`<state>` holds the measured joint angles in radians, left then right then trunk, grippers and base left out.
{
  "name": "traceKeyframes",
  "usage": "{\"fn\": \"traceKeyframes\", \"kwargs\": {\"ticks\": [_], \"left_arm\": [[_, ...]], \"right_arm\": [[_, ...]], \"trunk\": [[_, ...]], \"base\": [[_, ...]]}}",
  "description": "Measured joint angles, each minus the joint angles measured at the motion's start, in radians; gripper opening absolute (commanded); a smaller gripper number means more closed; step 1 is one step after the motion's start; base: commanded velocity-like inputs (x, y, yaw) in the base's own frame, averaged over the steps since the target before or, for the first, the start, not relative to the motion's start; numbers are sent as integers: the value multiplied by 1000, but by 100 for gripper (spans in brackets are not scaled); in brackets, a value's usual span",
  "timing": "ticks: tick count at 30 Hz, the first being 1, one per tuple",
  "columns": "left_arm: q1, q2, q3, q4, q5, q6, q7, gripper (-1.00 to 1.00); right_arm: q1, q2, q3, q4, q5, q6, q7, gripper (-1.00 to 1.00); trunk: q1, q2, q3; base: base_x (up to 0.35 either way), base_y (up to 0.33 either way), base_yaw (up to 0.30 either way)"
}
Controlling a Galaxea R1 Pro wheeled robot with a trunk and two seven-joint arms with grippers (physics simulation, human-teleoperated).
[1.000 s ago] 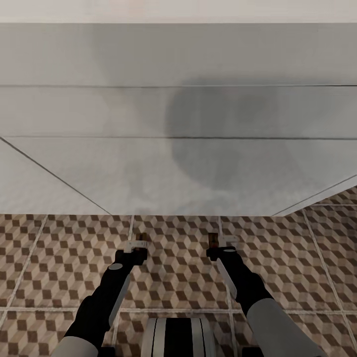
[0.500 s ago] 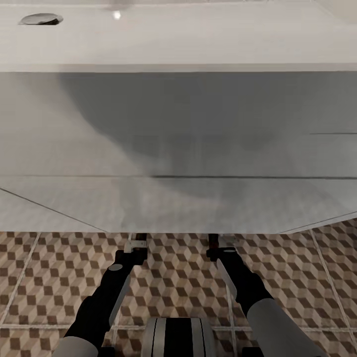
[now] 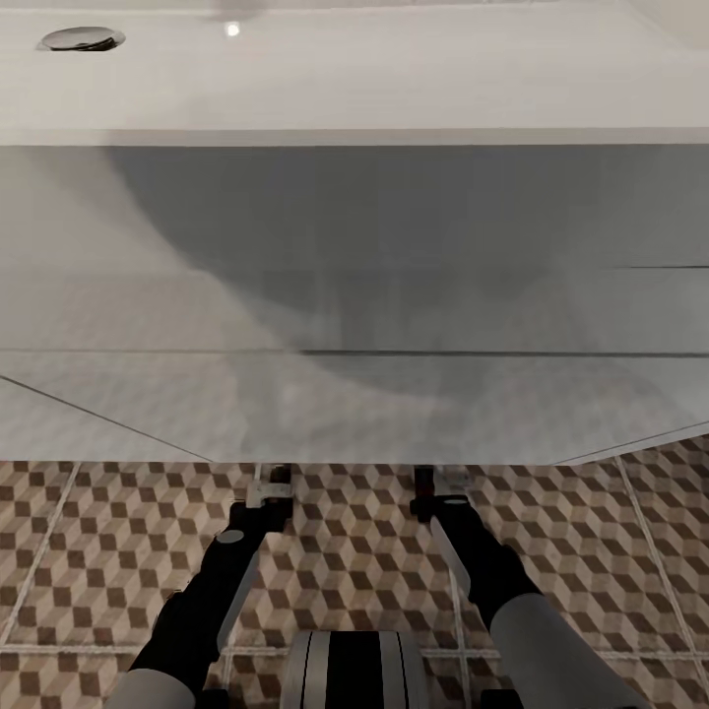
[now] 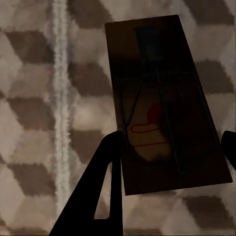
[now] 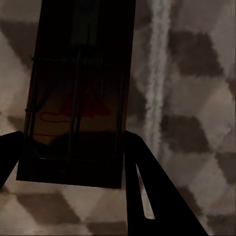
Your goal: Take the four mousetraps from the cabinet in the bathroom and place them on the bathroom floor. Make sure all four end up on the same floor surface, and ensure that at least two of them are either under or directly next to the same bathroom sink.
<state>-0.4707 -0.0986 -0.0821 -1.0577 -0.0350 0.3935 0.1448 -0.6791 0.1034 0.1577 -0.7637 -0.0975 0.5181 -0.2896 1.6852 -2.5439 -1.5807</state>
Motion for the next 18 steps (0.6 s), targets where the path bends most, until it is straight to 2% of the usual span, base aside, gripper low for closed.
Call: {"fn": "traceKeyframes", "kwargs": {"ticks": [2, 5, 6, 9, 18], "left_arm": [[0, 1, -1, 30, 2, -24, -1, -100], [-1, 1, -2, 90, 6, -96, -2, -100], [-3, 1, -2, 111, 8, -129, -6, -100], [-4, 2, -2, 136, 11, -172, -21, -100], [-12, 14, 0, 199, 13, -217, -71, -100]], "right_arm": [[0, 0, 0, 10, 1, -6, -1, -100], [0, 0, 1, 34, 2, -31, -2, -100], [0, 0, 2, 47, 2, -50, -3, -100], [0, 0, 3, 73, 2, -97, -4, -100], [0, 1, 2, 144, 2, -194, -9, -100]], "trunk": [[0, 0, 0], [0, 0, 0], [0, 0, 0], [0, 0, 0], [0, 0, 0]], "base": [[0, 0, 0], [0, 0, 0], [0, 0, 0], [0, 0, 0], [0, 0, 0]]}}
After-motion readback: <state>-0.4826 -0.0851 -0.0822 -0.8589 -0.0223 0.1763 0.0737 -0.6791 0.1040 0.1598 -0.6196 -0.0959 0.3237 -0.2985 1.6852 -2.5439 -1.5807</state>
